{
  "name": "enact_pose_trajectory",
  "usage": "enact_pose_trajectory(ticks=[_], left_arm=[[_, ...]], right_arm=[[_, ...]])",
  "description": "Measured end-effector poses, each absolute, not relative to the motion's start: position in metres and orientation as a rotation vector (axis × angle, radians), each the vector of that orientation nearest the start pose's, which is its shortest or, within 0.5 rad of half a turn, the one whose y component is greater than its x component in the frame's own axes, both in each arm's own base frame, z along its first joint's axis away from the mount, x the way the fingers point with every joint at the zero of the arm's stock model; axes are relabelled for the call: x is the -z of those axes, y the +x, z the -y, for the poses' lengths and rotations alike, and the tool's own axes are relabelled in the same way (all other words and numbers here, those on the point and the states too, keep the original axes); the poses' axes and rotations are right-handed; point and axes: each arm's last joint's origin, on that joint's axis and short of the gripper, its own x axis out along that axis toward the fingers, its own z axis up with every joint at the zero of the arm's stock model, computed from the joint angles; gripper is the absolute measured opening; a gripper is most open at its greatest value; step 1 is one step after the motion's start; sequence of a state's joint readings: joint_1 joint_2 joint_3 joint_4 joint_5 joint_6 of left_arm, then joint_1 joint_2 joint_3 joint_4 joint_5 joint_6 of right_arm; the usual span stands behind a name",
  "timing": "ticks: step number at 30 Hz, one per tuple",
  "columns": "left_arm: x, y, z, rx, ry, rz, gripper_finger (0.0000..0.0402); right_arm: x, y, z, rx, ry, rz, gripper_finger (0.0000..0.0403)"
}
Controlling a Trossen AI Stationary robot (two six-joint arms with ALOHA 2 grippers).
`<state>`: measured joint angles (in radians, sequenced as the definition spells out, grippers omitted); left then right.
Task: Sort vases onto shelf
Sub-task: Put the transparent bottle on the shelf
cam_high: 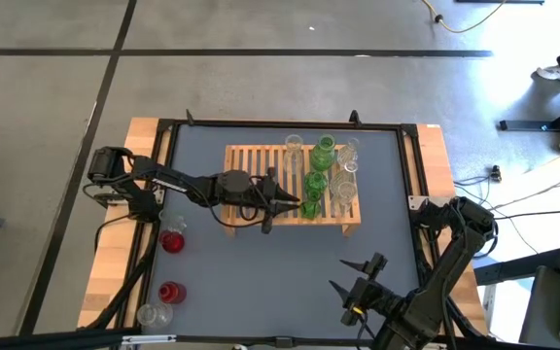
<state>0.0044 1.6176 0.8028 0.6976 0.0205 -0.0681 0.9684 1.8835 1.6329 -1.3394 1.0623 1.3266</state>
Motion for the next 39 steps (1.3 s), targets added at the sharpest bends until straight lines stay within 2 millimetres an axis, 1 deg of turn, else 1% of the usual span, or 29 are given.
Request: enact_pose_trajectory(ticks=[16,21,22,28,36,39], left_arm=[[-0.22,0.34,0.002,0.017,-0.077,-0.103,0.0078],[-0.207,0.345,0.006,0.016,-0.07,-0.131,0.0078],[-0.206,0.347,0.007,0.011,-0.069,-0.115,0.0078],[-0.207,0.348,0.006,-0.001,-0.068,-0.094,0.0078],[-0.215,0.353,0.006,0.01,-0.067,-0.059,0.0078],[-0.216,0.354,0.005,0.005,-0.045,-0.056,0.0078]], right_arm=[[-0.27,0.22,-0.276,0.527,-0.089,-0.573,0.0264],[-0.27,0.22,-0.276,0.527,-0.088,-0.573,0.0264],[-0.27,0.22,-0.276,0.527,-0.088,-0.573,0.0264],[-0.27,0.22,-0.276,0.526,-0.089,-0.576,0.0264],[-0.27,0.22,-0.276,0.521,-0.103,-0.585,0.0264],[-0.27,0.22,-0.276,0.521,-0.098,-0.584,0.0264]])
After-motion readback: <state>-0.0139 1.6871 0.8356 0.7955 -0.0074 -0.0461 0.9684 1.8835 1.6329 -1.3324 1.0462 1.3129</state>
